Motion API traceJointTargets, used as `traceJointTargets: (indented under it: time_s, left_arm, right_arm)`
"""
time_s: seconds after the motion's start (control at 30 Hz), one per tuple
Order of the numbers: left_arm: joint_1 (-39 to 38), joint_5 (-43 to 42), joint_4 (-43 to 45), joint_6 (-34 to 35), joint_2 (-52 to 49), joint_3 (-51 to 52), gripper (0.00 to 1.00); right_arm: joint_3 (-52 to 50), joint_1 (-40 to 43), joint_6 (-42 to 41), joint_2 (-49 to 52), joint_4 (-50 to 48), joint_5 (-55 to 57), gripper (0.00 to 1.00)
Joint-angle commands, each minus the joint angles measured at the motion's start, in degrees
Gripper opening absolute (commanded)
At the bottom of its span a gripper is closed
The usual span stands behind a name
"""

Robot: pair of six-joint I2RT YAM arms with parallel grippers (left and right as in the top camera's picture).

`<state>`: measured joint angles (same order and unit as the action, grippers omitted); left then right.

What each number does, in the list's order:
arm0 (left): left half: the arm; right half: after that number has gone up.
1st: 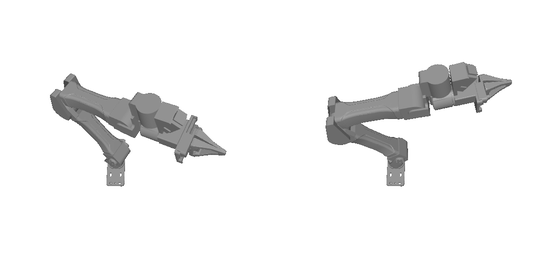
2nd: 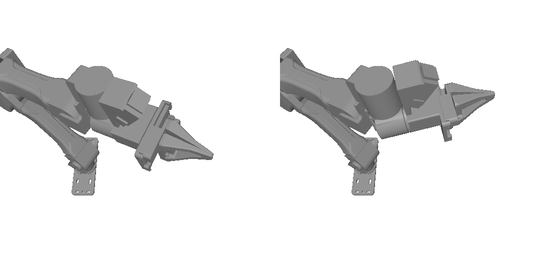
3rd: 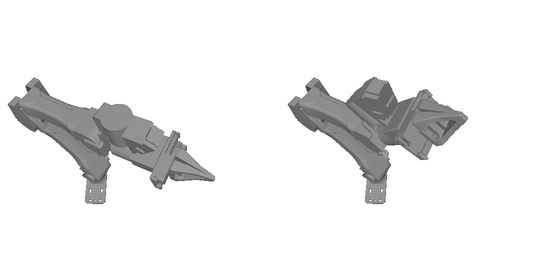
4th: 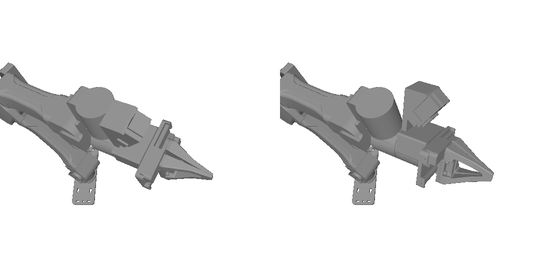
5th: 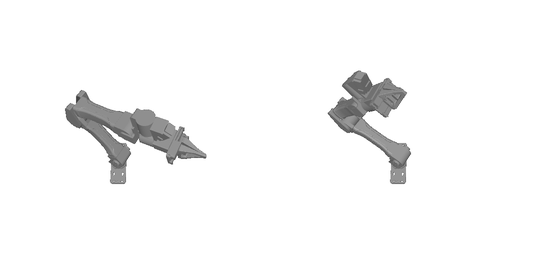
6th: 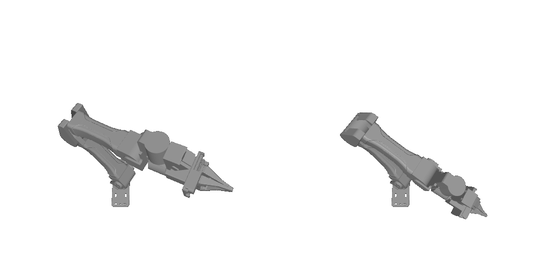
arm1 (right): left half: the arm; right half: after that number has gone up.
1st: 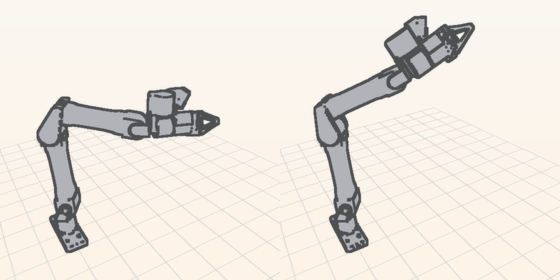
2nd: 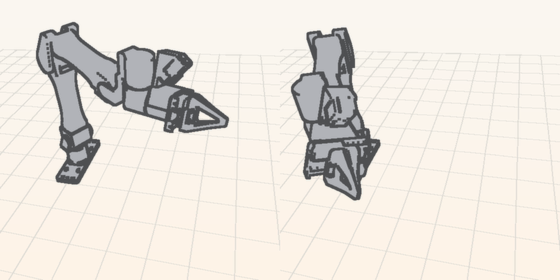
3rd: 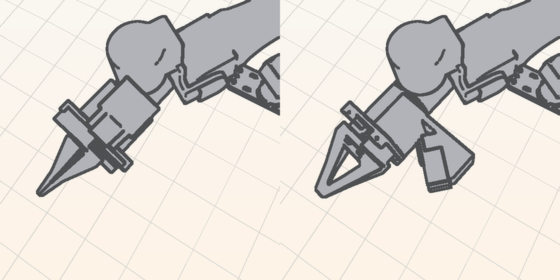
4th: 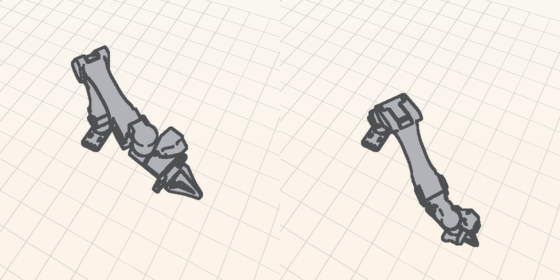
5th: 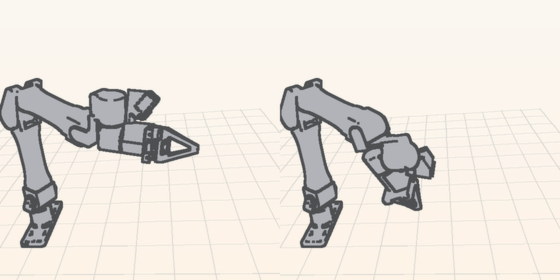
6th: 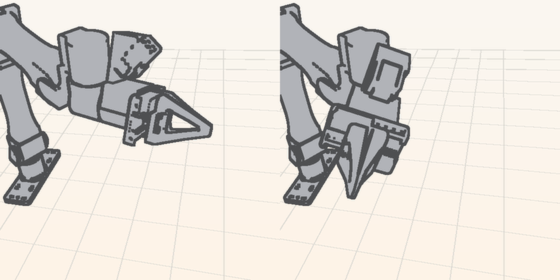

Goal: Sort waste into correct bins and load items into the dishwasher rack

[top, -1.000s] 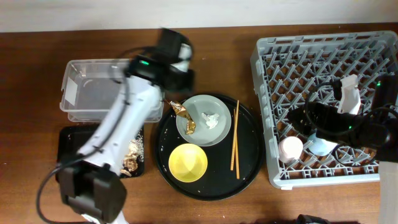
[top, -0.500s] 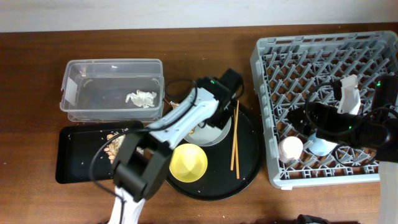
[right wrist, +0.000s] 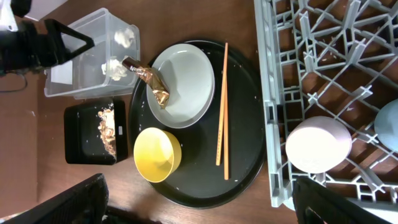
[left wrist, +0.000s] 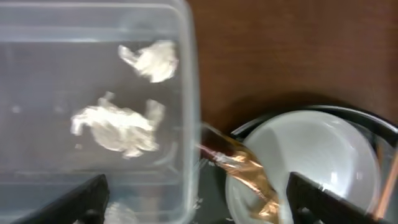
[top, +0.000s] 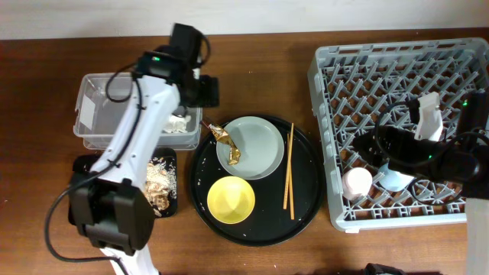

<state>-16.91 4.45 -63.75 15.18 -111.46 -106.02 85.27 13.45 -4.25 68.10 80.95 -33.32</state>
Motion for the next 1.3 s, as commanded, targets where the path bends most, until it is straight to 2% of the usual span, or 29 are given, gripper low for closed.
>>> traceJointTargets:
  time_s: [0.0,0.03,0.1,0.13,0.33,0.37,0.4,0.43,0.47,0.53,0.6,0.67,0.8,0.97,1.0,1.03,1.1,1.27]
  left_arm:
    - [-6.8,-0.35,-1.22,3.72,-1.31,1.38,0.72]
    - [-9.94,-0.28,-0.98,6.91,-2.03,3.39,0.69]
    - [-13.68,3.76,1.7,11.82,-3.17,8.41,0.53]
    - [-14.88,5.97,4.46,14.75,-4.37,11.82,0.5]
    - [-14.93,6.56,13.73,16.72,-7.8,19.26,0.51]
    - [-14.93,6.54,14.78,16.7,-8.37,19.58,0.49]
    - [-14.97,6.29,14.86,16.7,-8.66,19.58,0.35]
    - [-14.97,5.2,14.88,16.7,-8.7,19.54,0.05]
    - [-14.97,3.82,14.84,16.28,-8.5,19.26,0.0]
    - [-14.99,-1.46,14.56,14.45,-7.85,17.86,0.0]
    - [-15.08,-5.22,14.05,12.74,-4.66,15.72,0.0]
    - [-14.91,-4.66,13.03,9.62,2.32,13.11,0.0]
    - [-10.56,7.32,10.51,9.62,11.5,12.63,0.0]
    - [4.5,7.74,11.52,11.65,6.19,13.55,0.02]
    - [6.12,4.76,12.63,8.92,5.51,13.55,0.41]
    - [7.85,-2.99,14.03,0.7,5.75,13.2,0.6]
    - [8.2,-5.16,10.93,-2.29,7.89,10.32,0.66]
    - [5.27,-5.14,-4.48,-14.08,21.64,3.48,0.67]
  right_arm:
    - [0.02,-0.33,0.66,-0.04,0.15,-0.52,0.94]
    - [0.02,-0.33,0.66,-0.07,0.17,-0.52,0.94]
    - [0.02,-0.33,0.66,-0.07,0.2,-0.52,0.94]
    - [0.02,-0.33,0.66,-0.07,0.31,-0.52,0.94]
    - [0.02,-0.33,0.66,-0.04,0.35,-0.52,0.94]
    - [0.02,-0.33,0.66,-0.04,0.35,-0.52,0.94]
    - [0.02,-0.33,0.66,-0.07,0.37,-0.52,0.94]
    - [0.02,-0.33,0.66,-0.07,0.48,-0.52,0.94]
    - [0.02,-0.33,0.66,-0.07,0.52,-0.52,0.94]
    - [0.02,-0.33,0.66,-0.04,0.52,-0.52,0.94]
    - [0.02,-0.33,0.66,-0.04,0.52,-0.52,0.94]
    - [0.02,-0.33,0.66,-0.07,0.52,-0.52,0.94]
    - [0.02,-0.33,0.66,-0.07,0.52,-0.52,0.94]
    - [0.02,-0.33,0.66,-0.07,0.83,-0.52,0.94]
    - [0.02,-0.33,0.66,-0.07,0.94,-0.52,0.94]
    - [0.02,-0.33,0.68,-0.07,0.94,-0.52,0.93]
    - [0.02,-0.33,0.7,-0.07,0.92,-0.52,0.92]
    - [0.02,-0.35,1.88,-0.98,1.64,-0.57,0.91]
